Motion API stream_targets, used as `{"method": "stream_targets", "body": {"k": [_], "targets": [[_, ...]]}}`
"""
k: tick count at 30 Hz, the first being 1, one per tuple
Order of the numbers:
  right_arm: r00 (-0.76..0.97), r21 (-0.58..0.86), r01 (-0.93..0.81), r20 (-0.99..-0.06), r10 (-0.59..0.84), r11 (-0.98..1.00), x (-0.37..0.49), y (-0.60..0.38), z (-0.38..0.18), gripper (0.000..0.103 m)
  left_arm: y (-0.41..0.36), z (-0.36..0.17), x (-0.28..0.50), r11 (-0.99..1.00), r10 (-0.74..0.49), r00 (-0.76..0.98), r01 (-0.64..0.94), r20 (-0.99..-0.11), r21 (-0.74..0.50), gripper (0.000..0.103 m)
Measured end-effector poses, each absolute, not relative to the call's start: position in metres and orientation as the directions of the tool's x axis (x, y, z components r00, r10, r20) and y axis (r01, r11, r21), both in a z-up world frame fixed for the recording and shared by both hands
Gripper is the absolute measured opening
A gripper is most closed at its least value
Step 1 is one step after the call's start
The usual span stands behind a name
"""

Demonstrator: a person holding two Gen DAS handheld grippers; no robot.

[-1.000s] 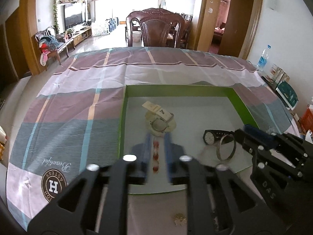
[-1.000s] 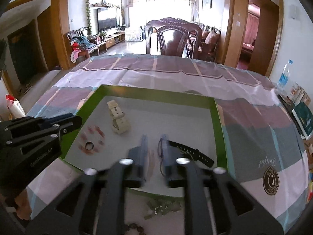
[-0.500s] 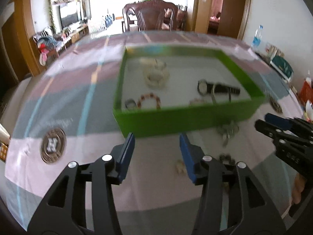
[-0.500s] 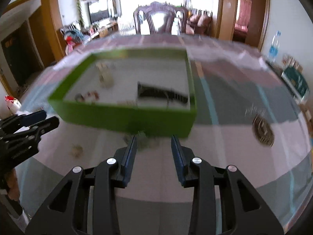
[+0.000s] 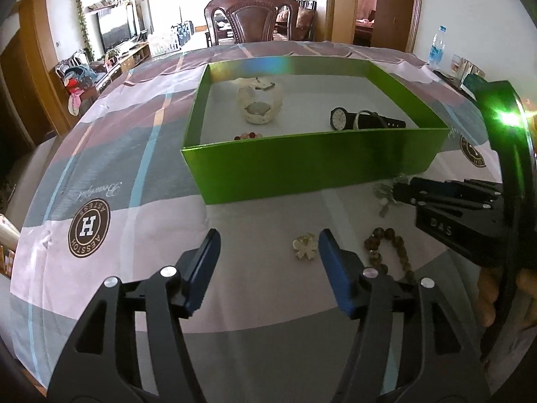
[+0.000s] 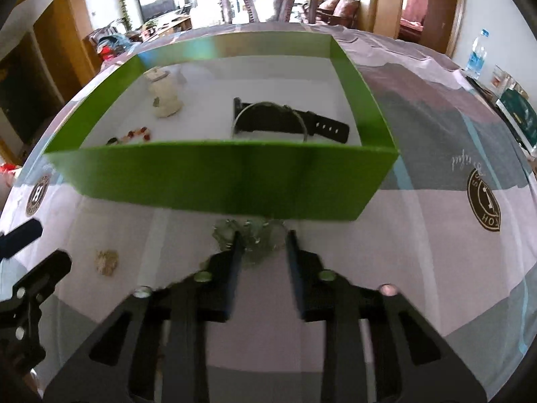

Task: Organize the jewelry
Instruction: 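Move the left gripper over the brown bead bracelet while the right gripper approaches the silver chain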

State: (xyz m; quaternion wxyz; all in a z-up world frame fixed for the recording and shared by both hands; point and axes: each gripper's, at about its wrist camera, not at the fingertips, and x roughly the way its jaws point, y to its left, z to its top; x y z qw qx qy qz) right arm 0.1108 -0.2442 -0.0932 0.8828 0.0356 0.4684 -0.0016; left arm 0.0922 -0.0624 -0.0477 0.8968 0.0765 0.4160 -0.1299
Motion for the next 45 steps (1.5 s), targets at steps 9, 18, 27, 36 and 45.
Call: {"method": "stream_targets", "body": {"k": [9,18,27,36,45], "targets": [[0.544,0.066,-0.037,-0.835,0.076,0.997,0.064,-0.245,-0.093,0.017,-0.064,-0.049,0.085,0.951,-0.180,0.617,0.308,-0.766,0.024,0.064],[0.539,0.116,-0.022,-0.835,0.109,0.993,0.022,-0.264,-0.086,0.017,-0.084,-0.053,0.070,0.927,-0.236,0.587,0.375,-0.774,0.002,0.066],[0.574,0.058,0.028,-0.818,0.032,0.998,0.027,-0.270,-0.080,0.027,-0.124,-0.070,0.066,0.888,-0.279,0.532,0.459,-0.800,-0.005,0.066],[0.593,0.009,0.017,-0.805,-0.003,1.000,0.033,-0.261,-0.075,0.033,-0.117,-0.087,0.076,0.910,-0.201,0.524,0.414,-0.828,0.041,0.065],[0.591,0.006,-0.005,-0.807,0.007,1.000,0.039,-0.251,-0.077,0.041,-0.080,-0.088,0.073,0.933,-0.161,0.545,0.356,-0.823,0.052,0.068]]}}
